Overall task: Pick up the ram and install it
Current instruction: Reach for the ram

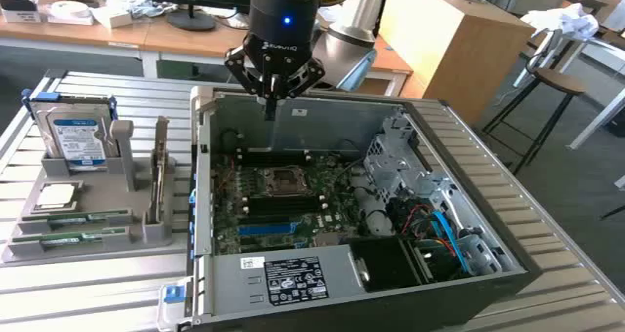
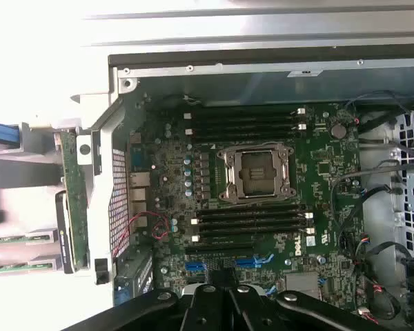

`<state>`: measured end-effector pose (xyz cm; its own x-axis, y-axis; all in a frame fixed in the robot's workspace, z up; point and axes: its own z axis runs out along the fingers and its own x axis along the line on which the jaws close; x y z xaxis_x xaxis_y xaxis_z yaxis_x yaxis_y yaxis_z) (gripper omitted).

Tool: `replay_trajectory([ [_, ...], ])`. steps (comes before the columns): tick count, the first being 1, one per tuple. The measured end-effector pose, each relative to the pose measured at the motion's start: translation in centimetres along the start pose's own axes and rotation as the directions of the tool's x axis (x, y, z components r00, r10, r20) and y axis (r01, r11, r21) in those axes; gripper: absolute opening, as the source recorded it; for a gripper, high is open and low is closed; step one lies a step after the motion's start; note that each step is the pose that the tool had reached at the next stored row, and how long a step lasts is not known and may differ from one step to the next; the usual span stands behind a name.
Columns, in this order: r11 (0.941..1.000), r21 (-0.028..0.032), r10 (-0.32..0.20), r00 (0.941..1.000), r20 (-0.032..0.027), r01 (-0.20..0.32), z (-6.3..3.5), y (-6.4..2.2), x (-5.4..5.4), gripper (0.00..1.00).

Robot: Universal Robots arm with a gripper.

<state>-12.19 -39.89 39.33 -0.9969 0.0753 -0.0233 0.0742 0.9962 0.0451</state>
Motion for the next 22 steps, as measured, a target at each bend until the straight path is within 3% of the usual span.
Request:
replay_trajectory([
  [11, 1.0000, 0.0000, 0.000, 1.0000, 0.0000, 0.000, 0.00, 0.00, 0.0, 0.10],
  [22, 1.0000, 0.0001, 0.000, 1.0000, -0.0001, 0.000, -0.04, -0.10, 1.3, 0.10],
])
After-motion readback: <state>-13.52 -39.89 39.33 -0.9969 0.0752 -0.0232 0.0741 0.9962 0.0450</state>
